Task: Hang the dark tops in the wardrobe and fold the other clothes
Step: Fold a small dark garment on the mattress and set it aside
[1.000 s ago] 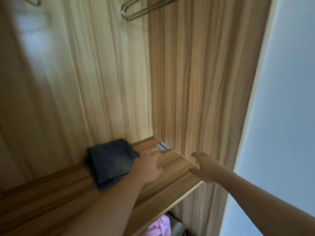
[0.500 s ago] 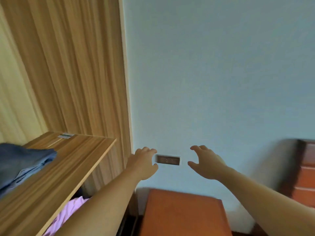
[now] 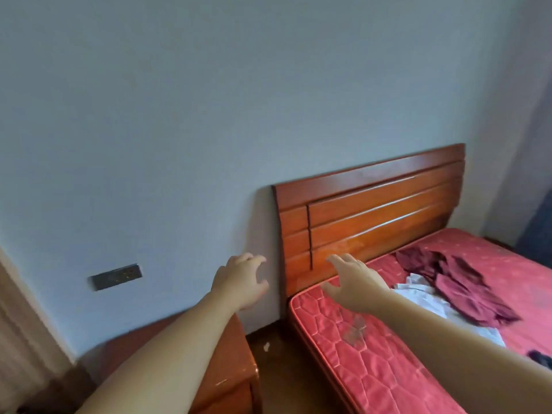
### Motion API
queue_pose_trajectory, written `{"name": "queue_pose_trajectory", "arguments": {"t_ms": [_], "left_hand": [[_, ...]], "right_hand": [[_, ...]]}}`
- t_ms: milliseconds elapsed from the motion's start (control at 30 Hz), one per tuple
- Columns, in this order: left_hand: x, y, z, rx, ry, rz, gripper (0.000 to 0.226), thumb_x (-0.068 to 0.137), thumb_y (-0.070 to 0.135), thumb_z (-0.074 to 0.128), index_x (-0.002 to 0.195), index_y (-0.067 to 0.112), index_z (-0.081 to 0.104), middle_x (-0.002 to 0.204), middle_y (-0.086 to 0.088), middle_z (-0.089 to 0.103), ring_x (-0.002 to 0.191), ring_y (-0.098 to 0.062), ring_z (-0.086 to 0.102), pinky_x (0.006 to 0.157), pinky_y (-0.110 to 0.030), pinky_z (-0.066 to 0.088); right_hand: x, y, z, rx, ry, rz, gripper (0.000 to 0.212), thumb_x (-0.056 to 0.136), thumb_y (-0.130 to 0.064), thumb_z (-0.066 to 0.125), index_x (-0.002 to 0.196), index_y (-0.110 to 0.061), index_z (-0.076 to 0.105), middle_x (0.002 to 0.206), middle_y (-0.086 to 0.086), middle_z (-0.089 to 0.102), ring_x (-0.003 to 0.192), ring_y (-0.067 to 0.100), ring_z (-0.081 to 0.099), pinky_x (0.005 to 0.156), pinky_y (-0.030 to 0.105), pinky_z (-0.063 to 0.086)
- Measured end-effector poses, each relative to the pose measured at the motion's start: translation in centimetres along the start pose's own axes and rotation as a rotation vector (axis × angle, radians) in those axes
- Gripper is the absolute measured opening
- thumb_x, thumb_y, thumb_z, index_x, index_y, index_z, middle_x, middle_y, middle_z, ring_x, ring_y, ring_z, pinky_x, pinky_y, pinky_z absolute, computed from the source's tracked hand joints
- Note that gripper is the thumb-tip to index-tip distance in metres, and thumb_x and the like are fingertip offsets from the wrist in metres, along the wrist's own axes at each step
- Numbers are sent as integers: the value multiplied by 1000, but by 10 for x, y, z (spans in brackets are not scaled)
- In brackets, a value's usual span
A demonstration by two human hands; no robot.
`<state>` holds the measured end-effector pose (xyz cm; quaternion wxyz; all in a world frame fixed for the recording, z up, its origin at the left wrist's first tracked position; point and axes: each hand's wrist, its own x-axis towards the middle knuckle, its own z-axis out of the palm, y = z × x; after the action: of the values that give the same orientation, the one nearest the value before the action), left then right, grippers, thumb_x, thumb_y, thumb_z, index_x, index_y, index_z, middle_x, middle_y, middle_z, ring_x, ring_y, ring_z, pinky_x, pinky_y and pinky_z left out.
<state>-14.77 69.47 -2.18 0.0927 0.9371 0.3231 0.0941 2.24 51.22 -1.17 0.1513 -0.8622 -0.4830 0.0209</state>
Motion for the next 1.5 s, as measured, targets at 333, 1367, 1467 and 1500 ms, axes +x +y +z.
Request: {"name": "queue_pose_trajectory", "arguments": {"t_ms": [333, 1367, 1467, 1500], "left_hand": [[49, 250, 91, -18, -180, 495, 58, 86, 47, 53, 141, 35, 42, 141, 7, 45, 128, -20, 42, 101, -39, 42], [-94, 591, 242, 87, -469, 1042, 60, 86, 47, 52, 143, 35, 39, 143, 4, 42, 130, -21, 40, 102, -43, 43], [-74, 620, 270, 74, -482, 1026, 59, 86, 47, 53, 142, 36, 41, 142, 5, 44, 128, -21, 42, 100, -41, 44], [-67, 631, 283, 65, -488, 1017, 58, 85, 47, 54, 141, 36, 41, 141, 5, 45, 128, -21, 43, 100, -40, 44]], "right_hand": [[-140, 185, -43, -34, 69, 474, 57, 86, -52, 53, 136, -28, 40, 137, -1, 47, 123, 25, 48, 94, 38, 44], [-471, 387, -44, 142, 99, 1276, 60, 90, -50, 52, 142, -25, 36, 141, 3, 41, 126, 25, 47, 101, 41, 43], [-465, 428, -42, 154, 76, 1287, 58, 89, -50, 53, 140, -26, 38, 139, 3, 43, 125, 25, 48, 100, 41, 44], [-464, 442, -40, 154, 65, 1294, 57, 89, -50, 53, 139, -26, 38, 138, 3, 43, 125, 25, 48, 100, 41, 44]]}}
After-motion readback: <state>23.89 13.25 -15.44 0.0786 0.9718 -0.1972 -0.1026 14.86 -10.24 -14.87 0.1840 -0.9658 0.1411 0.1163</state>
